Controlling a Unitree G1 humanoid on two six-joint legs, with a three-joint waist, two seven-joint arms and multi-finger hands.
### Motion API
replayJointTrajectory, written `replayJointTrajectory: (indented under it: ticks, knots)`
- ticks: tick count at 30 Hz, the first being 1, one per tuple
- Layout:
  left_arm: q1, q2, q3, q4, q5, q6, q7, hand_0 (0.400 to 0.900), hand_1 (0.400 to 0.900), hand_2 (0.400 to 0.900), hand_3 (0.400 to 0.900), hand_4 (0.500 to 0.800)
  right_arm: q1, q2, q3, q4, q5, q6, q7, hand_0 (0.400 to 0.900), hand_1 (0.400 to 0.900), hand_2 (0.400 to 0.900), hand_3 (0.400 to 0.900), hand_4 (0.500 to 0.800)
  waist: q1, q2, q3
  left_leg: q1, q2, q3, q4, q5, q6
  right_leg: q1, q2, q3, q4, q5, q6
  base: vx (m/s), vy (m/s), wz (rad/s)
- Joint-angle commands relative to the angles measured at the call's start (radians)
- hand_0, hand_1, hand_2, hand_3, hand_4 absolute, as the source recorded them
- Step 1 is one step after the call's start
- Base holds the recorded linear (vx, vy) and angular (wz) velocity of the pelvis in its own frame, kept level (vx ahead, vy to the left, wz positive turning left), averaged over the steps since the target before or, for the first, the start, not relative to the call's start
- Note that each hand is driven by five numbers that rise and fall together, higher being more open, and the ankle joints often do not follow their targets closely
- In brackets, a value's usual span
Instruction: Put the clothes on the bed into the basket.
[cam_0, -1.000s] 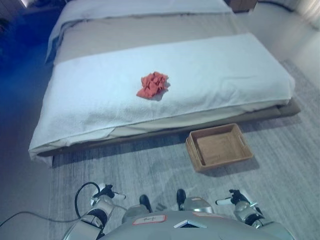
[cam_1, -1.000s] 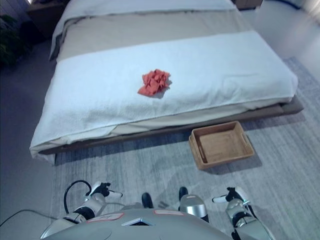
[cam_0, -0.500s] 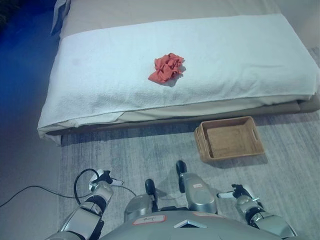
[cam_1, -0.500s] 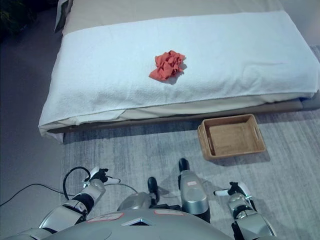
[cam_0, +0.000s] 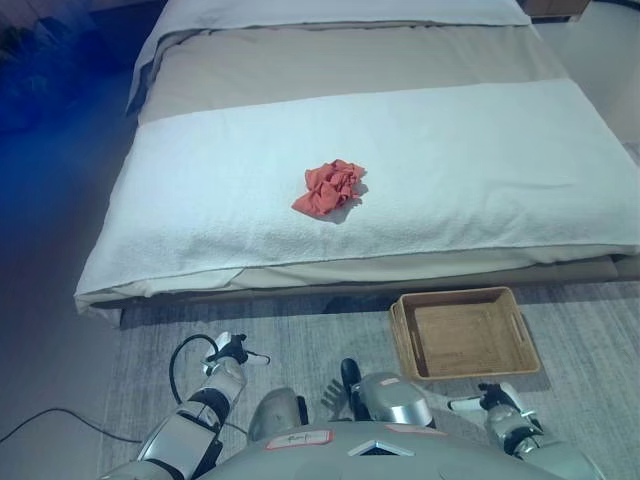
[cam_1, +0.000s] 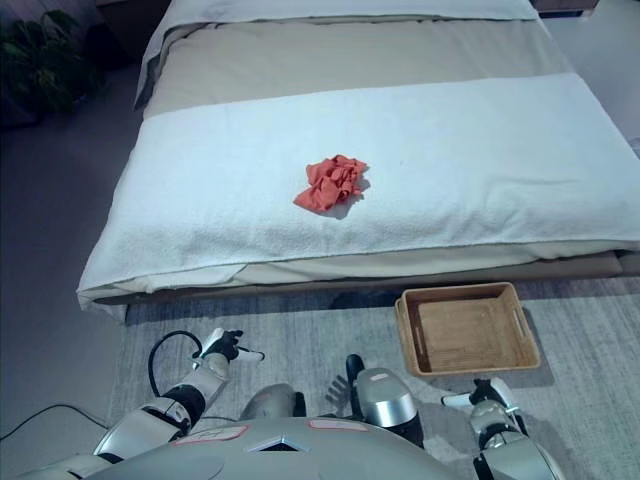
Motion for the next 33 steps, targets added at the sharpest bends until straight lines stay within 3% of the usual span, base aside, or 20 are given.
replayJointTrajectory:
  ticks: [1, 5, 6, 8, 10, 11, 14, 17, 18, 20, 21, 23, 25, 27, 30, 31, 33]
  knots:
    - [0.029, 0.091, 0.003, -0.056, 0.01, 0.006, 0.052, 0.9, 0.9, 0.9, 0.9, 0.8, -0.022, -0.061, 0.011, -0.04, 0.02, -0.02, -0.046, 0.9, 0.9, 0.9, 0.9, 0.8, 0.034, -0.012, 0.022, -0.017, 0.01, 0.109, -0.315, 0.119, 0.1, 0.032, 0.024, 0.054, 0.022, -0.011, 0.104, 0.4, -0.024, -0.03]
    - [0.04, 0.09, 0.008, -0.054, 0.017, 0.009, 0.048, 0.9, 0.9, 0.9, 0.9, 0.8, -0.019, -0.065, 0.029, -0.045, 0.004, -0.026, -0.044, 0.9, 0.9, 0.9, 0.9, 0.8, 0.037, 0.017, 0.022, 0.029, 0.024, 0.062, -0.838, 0.239, 0.069, 0.112, 0.022, 0.071, 0.008, -0.07, 0.123, 0.44, 0.092, -0.09]
    - [0.042, 0.09, 0.013, -0.052, 0.017, 0.006, 0.048, 0.9, 0.9, 0.9, 0.9, 0.8, -0.024, -0.071, 0.033, -0.051, -0.002, -0.029, -0.044, 0.9, 0.9, 0.9, 0.9, 0.8, 0.035, 0.029, 0.021, -0.006, 0.029, 0.046, -0.916, 0.241, 0.06, 0.128, 0.021, 0.082, 0.004, -0.086, 0.129, 0.46, 0.137, -0.32]
    - [0.046, 0.087, 0.021, -0.039, 0.017, 0.003, 0.05, 0.9, 0.9, 0.9, 0.9, 0.8, -0.034, -0.078, 0.041, -0.061, -0.009, -0.034, -0.045, 0.9, 0.9, 0.9, 0.9, 0.8, 0.033, 0.039, 0.012, -0.082, 0.051, 0.03, -0.916, 0.223, 0.033, 0.16, 0.01, 0.1, 0.005, -0.108, 0.137, 0.47, 0.135, -0.43]
    - [0.067, 0.082, 0.024, -0.023, 0.023, -0.003, 0.045, 0.9, 0.9, 0.9, 0.9, 0.8, -0.037, -0.084, 0.041, -0.09, -0.011, -0.04, -0.043, 0.9, 0.9, 0.9, 0.9, 0.8, 0.039, 0.043, -0.004, -0.087, 0.065, 0.077, -0.916, 0.238, 0.014, 0.216, -0.007, 0.117, -0.003, -0.134, 0.151, 0.57, 0.178, -0.55]
    - [0.074, 0.08, 0.027, -0.017, 0.026, -0.003, 0.043, 0.9, 0.9, 0.9, 0.9, 0.8, -0.041, -0.086, 0.051, -0.115, -0.022, -0.039, -0.041, 0.9, 0.9, 0.9, 0.9, 0.8, 0.047, 0.05, -0.016, -0.071, 0.066, 0.085, -0.916, 0.242, 0.022, 0.237, -0.013, 0.132, -0.004, -0.147, 0.152, 0.63, 0.229, -0.89]
    - [0.082, 0.082, 0.042, 0.0, 0.01, -0.01, 0.056, 0.9, 0.9, 0.9, 0.9, 0.8, -0.081, -0.089, 0.089, -0.164, -0.062, -0.04, -0.051, 0.9, 0.9, 0.9, 0.9, 0.8, 0.083, 0.042, -0.061, -0.053, 0.037, 0.027, -0.916, 0.299, 0.029, 0.262, -0.058, 0.168, 0.015, -0.165, 0.171, 0.61, 0.274, -0.86]
    - [0.072, 0.086, 0.023, 0.021, 0.025, -0.006, 0.061, 0.9, 0.9, 0.9, 0.9, 0.8, -0.109, -0.092, 0.137, -0.202, -0.13, -0.036, -0.057, 0.9, 0.9, 0.9, 0.9, 0.8, 0.115, 0.001, -0.091, 0.005, -0.019, 0.043, -0.916, 0.271, 0.076, 0.226, -0.109, 0.178, 0.164, -0.065, 0.221, 0.54, 0.255, -0.23]
    - [0.064, 0.085, 0.02, 0.025, 0.028, -0.007, 0.063, 0.9, 0.9, 0.9, 0.9, 0.8, -0.128, -0.102, 0.159, -0.25, -0.169, -0.036, -0.056, 0.9, 0.9, 0.9, 0.9, 0.8, 0.118, -0.006, -0.09, 0.028, -0.048, 0.055, -0.916, 0.243, 0.107, 0.171, -0.124, 0.189, 0.296, 0.046, 0.242, 0.38, 0.258, -0.18]
    - [0.043, 0.08, 0.004, 0.034, 0.035, -0.009, 0.063, 0.9, 0.9, 0.9, 0.9, 0.8, -0.175, -0.107, 0.208, -0.284, -0.228, -0.036, -0.049, 0.9, 0.9, 0.9, 0.9, 0.8, 0.115, -0.008, -0.061, 0.08, -0.079, 0.06, -0.916, 0.212, 0.14, 0.068, -0.114, 0.197, 0.535, 0.188, 0.236, 0.32, 0.271, -0.09]
    - [0.025, 0.077, -0.003, 0.029, 0.037, -0.005, 0.066, 0.9, 0.9, 0.9, 0.9, 0.8, -0.195, -0.11, 0.222, -0.297, -0.242, -0.033, -0.051, 0.9, 0.9, 0.9, 0.9, 0.8, 0.107, -0.003, -0.042, 0.105, -0.088, 0.057, -0.916, 0.204, 0.153, 0.012, -0.099, 0.181, 0.631, 0.199, 0.233, 0.3, 0.3, 0.0]
    - [0.003, 0.066, -0.015, 0.027, 0.042, -0.005, 0.071, 0.9, 0.9, 0.9, 0.9, 0.8, -0.215, -0.116, 0.233, -0.352, -0.275, -0.029, -0.054, 0.9, 0.9, 0.9, 0.9, 0.8, 0.087, 0.009, -0.02, 0.157, -0.1, 0.067, -0.916, 0.168, 0.17, -0.074, -0.125, 0.131, 0.696, 0.172, 0.207, 0.26, 0.274, 0.07]
    - [-0.016, 0.059, -0.017, 0.034, 0.051, -0.001, 0.07, 0.9, 0.9, 0.9, 0.9, 0.8, -0.235, -0.136, 0.255, -0.403, -0.324, -0.026, -0.052, 0.9, 0.9, 0.9, 0.9, 0.8, 0.065, 0.027, -0.003, 0.191, -0.094, 0.058, -0.916, 0.152, 0.163, -0.145, -0.113, 0.095, 0.602, 0.082, 0.189, 0.27, 0.157, 0.34]
    - [-0.033, 0.046, -0.023, 0.04, 0.059, 0.0, 0.069, 0.9, 0.9, 0.9, 0.9, 0.8, -0.251, -0.151, 0.261, -0.445, -0.345, -0.024, -0.058, 0.9, 0.9, 0.9, 0.9, 0.8, 0.043, 0.037, 0.006, 0.21, -0.091, 0.043, -0.916, 0.14, 0.148, -0.173, -0.077, 0.066, 0.432, -0.006, 0.195, 0.28, 0.048, 0.57]
    - [-0.029, 0.038, -0.018, 0.054, 0.075, 0.001, 0.058, 0.9, 0.9, 0.9, 0.9, 0.8, -0.247, -0.174, 0.262, -0.514, -0.359, -0.033, -0.062, 0.9, 0.9, 0.9, 0.9, 0.8, 0.032, 0.011, 0.005, 0.227, -0.109, 0.027, -0.916, 0.109, 0.129, -0.172, -0.053, 0.074, 0.053, 0.051, 0.232, 0.27, -0.028, 0.51]
    - [-0.023, 0.038, -0.02, 0.049, 0.083, 0.004, 0.056, 0.9, 0.9, 0.9, 0.9, 0.8, -0.24, -0.182, 0.258, -0.53, -0.364, -0.028, -0.064, 0.9, 0.9, 0.9, 0.9, 0.8, 0.032, 0.005, 0.006, 0.237, -0.112, 0.021, -0.916, 0.102, 0.126, -0.149, -0.058, 0.057, 0.001, 0.073, 0.239, 0.24, -0.038, 0.6]
    - [-0.014, 0.036, -0.017, 0.05, 0.095, 0.005, 0.058, 0.9, 0.9, 0.9, 0.9, 0.8, -0.216, -0.187, 0.251, -0.546, -0.373, -0.035, -0.073, 0.9, 0.9, 0.9, 0.9, 0.8, 0.036, -0.008, -0.004, 0.245, -0.123, -0.001, -0.916, 0.093, 0.125, -0.119, -0.057, 0.083, -0.028, 0.081, 0.232, 0.24, -0.048, 0.63]
